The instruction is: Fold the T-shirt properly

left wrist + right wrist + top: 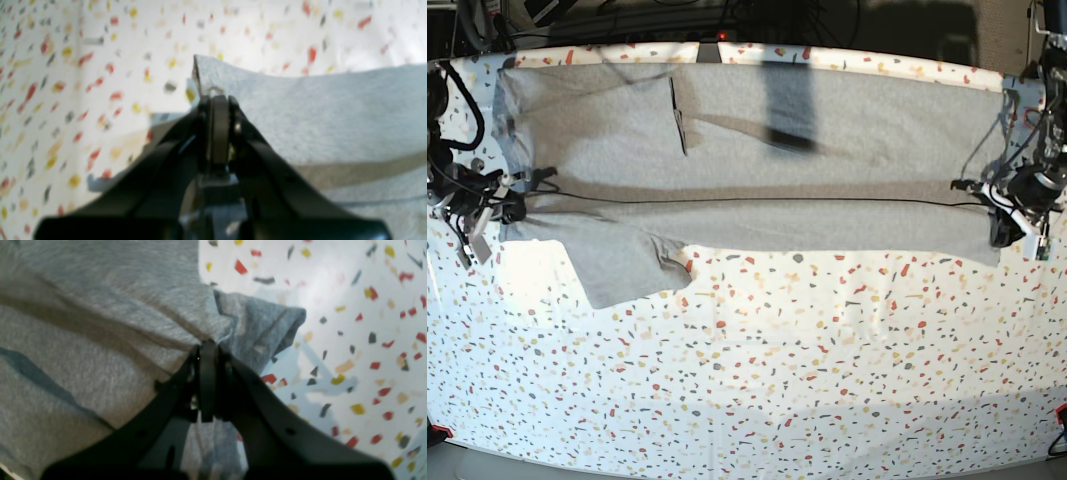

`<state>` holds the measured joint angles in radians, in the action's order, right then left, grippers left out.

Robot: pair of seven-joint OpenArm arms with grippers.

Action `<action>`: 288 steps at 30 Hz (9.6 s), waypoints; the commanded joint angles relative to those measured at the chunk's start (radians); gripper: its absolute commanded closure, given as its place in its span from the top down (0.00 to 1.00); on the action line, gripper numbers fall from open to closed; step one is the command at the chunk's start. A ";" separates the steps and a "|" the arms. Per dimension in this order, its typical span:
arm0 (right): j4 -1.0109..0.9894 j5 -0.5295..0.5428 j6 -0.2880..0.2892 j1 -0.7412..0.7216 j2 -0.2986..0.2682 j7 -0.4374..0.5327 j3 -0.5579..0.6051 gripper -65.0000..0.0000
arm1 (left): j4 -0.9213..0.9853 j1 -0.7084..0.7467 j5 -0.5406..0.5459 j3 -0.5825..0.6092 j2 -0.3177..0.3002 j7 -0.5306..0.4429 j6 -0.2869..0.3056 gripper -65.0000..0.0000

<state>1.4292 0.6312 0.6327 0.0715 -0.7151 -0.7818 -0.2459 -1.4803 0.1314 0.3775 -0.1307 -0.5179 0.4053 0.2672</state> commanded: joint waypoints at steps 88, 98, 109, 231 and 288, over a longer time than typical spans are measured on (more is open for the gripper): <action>-0.681 -0.288 -0.004 -0.716 0.305 -0.017 0.437 0.05 | -0.126 0.068 -0.169 -0.065 0.160 -0.018 -0.171 0.50; -0.611 -0.318 0.065 -0.715 0.299 0.006 0.436 0.00 | -0.126 0.068 -0.173 -0.065 0.160 -0.018 -0.171 0.50; -0.047 -0.317 0.065 -0.391 0.211 -0.046 0.435 0.00 | -0.125 0.068 -0.197 -0.065 0.160 -0.018 -0.171 0.50; 0.531 -0.047 -0.081 0.214 0.142 -0.008 0.167 0.39 | 0.273 0.115 0.336 -0.315 0.008 0.011 0.214 0.00; 0.541 -0.138 0.041 0.211 0.397 0.131 0.337 0.39 | -0.349 0.232 0.316 0.132 0.259 0.101 0.106 0.38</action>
<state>1.9522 0.4744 0.6662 0.2886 -0.3126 -0.6769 0.0937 -1.8088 0.3695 0.6849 0.0032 -0.2520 0.5304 0.3710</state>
